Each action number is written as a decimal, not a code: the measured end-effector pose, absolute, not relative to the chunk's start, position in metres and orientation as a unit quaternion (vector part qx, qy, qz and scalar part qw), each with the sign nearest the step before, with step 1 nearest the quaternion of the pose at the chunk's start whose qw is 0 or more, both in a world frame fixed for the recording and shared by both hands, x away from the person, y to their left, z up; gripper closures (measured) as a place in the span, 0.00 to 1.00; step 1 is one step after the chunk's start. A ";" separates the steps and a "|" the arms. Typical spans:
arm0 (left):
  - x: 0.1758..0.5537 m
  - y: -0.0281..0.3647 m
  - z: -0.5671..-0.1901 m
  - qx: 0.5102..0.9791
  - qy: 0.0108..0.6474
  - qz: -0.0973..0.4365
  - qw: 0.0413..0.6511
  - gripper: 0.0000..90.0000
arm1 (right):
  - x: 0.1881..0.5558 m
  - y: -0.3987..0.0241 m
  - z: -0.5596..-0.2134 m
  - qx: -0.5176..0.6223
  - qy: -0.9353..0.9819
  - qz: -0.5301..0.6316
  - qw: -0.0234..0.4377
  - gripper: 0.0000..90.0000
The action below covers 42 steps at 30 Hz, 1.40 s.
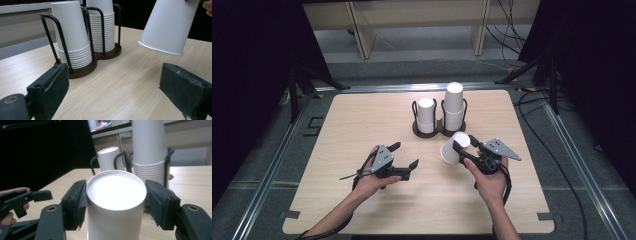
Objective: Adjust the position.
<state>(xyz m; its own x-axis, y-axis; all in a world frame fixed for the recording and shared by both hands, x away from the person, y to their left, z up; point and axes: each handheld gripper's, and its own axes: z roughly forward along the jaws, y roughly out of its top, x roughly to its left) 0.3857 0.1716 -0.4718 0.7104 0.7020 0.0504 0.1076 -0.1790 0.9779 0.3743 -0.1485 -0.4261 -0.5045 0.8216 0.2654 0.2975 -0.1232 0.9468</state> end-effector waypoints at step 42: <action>0.381 0.140 -0.471 0.740 0.220 0.226 0.594 0.03 | 0.397 -0.184 -0.446 0.564 0.547 0.618 0.029 0.41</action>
